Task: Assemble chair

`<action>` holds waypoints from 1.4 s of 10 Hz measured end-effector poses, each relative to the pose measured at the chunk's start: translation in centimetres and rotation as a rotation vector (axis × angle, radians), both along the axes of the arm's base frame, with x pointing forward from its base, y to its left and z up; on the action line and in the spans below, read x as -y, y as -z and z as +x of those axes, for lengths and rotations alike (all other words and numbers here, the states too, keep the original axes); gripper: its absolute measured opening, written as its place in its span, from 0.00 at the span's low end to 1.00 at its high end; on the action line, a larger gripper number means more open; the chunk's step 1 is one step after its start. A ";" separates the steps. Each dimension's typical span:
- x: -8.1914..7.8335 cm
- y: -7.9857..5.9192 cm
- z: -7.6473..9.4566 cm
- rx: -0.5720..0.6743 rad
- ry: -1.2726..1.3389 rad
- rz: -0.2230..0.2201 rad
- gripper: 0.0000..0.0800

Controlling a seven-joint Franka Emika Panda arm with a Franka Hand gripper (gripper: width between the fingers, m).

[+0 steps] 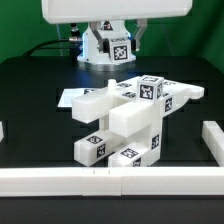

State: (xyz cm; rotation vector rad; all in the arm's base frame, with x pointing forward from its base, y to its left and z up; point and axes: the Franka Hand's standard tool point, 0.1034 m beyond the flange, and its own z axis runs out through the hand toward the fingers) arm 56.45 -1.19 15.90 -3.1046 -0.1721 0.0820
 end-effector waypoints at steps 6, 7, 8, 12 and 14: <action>1.3 1.3 0.1 0.003 -0.030 -0.012 0.36; 1.3 1.6 0.1 -0.001 -0.026 -0.014 0.36; 1.3 1.5 0.1 -0.001 -0.026 -0.014 0.36; 1.4 2.2 0.0 -0.005 -0.027 -0.019 0.36; 1.4 2.6 0.1 0.003 -0.029 -0.025 0.36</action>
Offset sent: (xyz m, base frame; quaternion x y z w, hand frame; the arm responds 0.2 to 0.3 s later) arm 0.0085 -0.0144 -0.0105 -0.0175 0.0052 -0.0462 0.9988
